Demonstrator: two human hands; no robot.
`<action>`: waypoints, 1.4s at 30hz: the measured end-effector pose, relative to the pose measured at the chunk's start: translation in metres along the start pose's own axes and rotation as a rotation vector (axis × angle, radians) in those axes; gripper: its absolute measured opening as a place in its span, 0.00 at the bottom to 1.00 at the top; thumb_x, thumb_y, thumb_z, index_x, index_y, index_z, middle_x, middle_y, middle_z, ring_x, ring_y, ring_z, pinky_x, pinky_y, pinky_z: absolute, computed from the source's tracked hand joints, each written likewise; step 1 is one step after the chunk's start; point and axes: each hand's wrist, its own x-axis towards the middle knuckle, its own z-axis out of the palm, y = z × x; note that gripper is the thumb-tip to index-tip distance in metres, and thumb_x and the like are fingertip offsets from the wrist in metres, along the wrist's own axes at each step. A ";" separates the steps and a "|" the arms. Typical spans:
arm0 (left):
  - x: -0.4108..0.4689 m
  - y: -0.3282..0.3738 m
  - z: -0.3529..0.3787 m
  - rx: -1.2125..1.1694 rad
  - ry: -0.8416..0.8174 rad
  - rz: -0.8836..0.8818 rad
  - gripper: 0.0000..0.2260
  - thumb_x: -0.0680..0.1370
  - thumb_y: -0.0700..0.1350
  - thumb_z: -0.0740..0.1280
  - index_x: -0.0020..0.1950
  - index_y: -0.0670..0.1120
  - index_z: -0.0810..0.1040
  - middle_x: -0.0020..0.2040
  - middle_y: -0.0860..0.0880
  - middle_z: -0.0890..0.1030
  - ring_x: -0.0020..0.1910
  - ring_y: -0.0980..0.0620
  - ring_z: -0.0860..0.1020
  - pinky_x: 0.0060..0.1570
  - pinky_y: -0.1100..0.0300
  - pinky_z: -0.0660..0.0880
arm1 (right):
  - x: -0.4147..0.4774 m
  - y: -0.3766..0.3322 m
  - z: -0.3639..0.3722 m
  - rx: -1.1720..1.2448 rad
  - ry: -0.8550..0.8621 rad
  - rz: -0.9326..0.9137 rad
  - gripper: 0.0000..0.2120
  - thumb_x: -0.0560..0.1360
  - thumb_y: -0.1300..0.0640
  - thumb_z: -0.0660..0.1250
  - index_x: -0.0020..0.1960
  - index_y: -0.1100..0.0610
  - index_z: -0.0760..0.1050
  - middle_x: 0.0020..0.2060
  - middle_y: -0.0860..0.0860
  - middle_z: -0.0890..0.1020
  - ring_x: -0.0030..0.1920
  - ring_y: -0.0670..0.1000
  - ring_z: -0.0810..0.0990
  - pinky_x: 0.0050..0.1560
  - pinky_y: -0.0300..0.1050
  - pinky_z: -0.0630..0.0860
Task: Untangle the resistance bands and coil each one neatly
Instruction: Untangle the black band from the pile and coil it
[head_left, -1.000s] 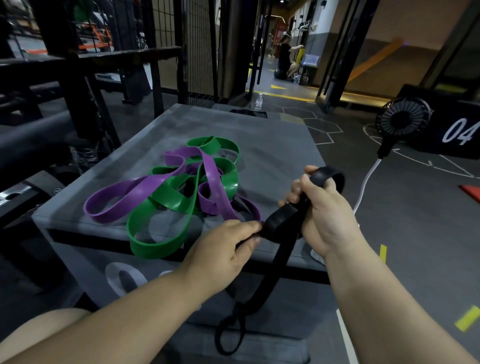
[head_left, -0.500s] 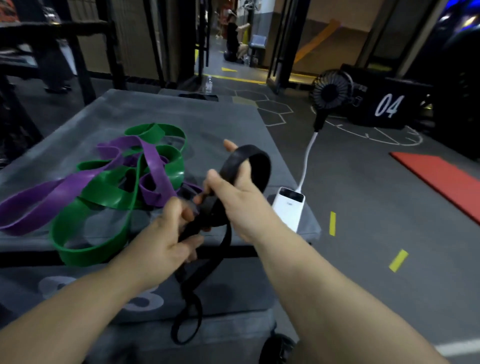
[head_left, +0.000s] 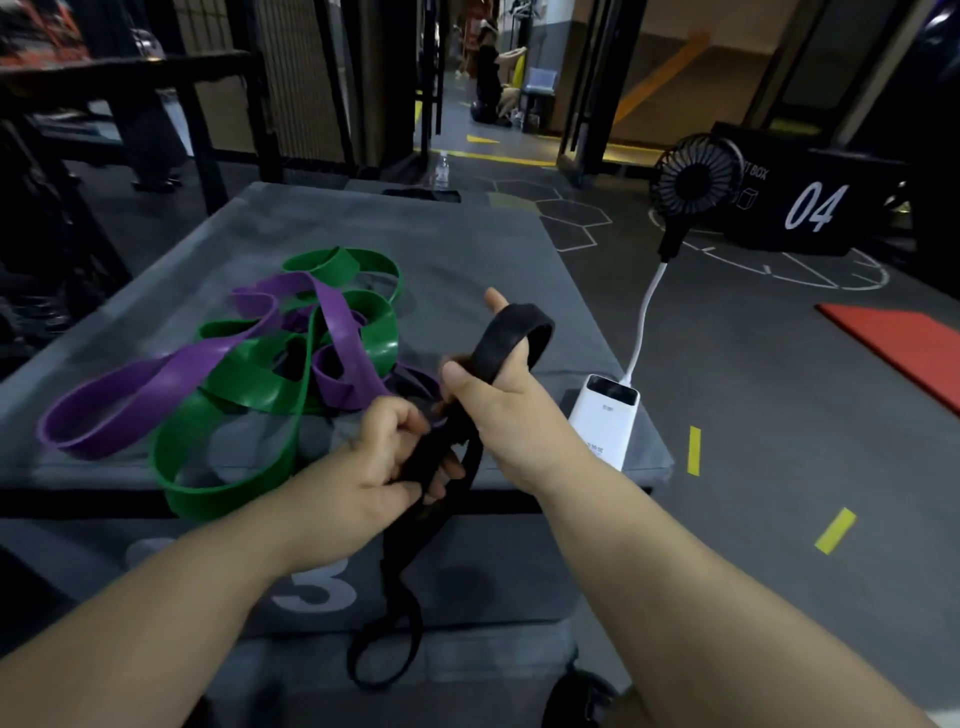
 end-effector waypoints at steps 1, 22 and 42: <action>0.000 0.000 0.001 -0.004 0.033 0.016 0.17 0.78 0.28 0.59 0.54 0.48 0.60 0.48 0.51 0.83 0.49 0.54 0.80 0.54 0.58 0.77 | -0.001 0.000 -0.001 -0.017 -0.011 0.008 0.35 0.77 0.57 0.64 0.71 0.34 0.48 0.38 0.50 0.77 0.44 0.49 0.76 0.63 0.55 0.74; 0.000 0.002 0.002 -0.300 0.151 -0.010 0.18 0.75 0.34 0.68 0.57 0.48 0.63 0.46 0.48 0.83 0.44 0.54 0.81 0.46 0.61 0.78 | -0.002 0.010 0.008 -0.223 0.020 0.084 0.14 0.81 0.53 0.61 0.65 0.45 0.64 0.53 0.51 0.79 0.51 0.49 0.78 0.56 0.45 0.75; 0.001 0.002 -0.010 0.217 0.563 0.159 0.11 0.77 0.55 0.62 0.40 0.50 0.76 0.30 0.55 0.81 0.29 0.59 0.76 0.33 0.68 0.69 | -0.003 0.020 -0.003 -0.245 -0.269 0.170 0.38 0.61 0.36 0.72 0.65 0.51 0.65 0.46 0.42 0.79 0.43 0.41 0.78 0.48 0.46 0.74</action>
